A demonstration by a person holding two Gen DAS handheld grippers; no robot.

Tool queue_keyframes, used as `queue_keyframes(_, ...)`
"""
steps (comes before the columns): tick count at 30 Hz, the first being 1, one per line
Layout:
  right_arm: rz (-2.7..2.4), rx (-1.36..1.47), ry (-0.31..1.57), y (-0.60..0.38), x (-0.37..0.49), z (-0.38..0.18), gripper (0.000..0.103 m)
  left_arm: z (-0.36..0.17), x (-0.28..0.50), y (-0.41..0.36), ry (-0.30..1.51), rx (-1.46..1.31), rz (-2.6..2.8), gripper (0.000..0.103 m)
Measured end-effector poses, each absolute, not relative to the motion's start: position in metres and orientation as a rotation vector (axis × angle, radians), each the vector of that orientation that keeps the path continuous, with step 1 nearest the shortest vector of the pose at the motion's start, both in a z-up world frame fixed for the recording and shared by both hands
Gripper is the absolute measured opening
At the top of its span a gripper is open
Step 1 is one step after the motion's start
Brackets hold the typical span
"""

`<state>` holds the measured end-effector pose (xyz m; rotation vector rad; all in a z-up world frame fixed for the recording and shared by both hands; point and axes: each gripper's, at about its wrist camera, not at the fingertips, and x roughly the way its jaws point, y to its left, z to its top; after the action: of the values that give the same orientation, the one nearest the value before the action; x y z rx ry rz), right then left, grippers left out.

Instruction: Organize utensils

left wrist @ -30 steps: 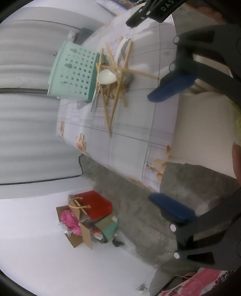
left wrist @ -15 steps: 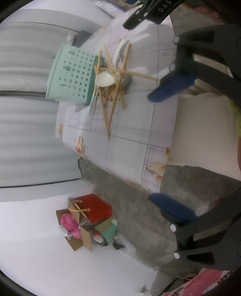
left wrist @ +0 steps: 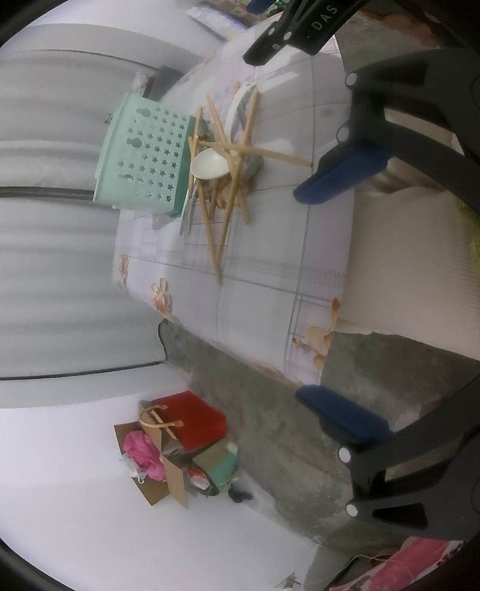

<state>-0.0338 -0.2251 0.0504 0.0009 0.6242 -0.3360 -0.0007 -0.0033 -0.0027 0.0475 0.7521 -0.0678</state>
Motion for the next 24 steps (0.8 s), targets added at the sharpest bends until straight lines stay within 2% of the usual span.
queue_keyframes(24, -0.310, 0.004, 0.619, -0.228, -0.029, 0.045, 0.097, -0.014, 0.010, 0.004, 0.823, 0.057, 0.004, 0.094)
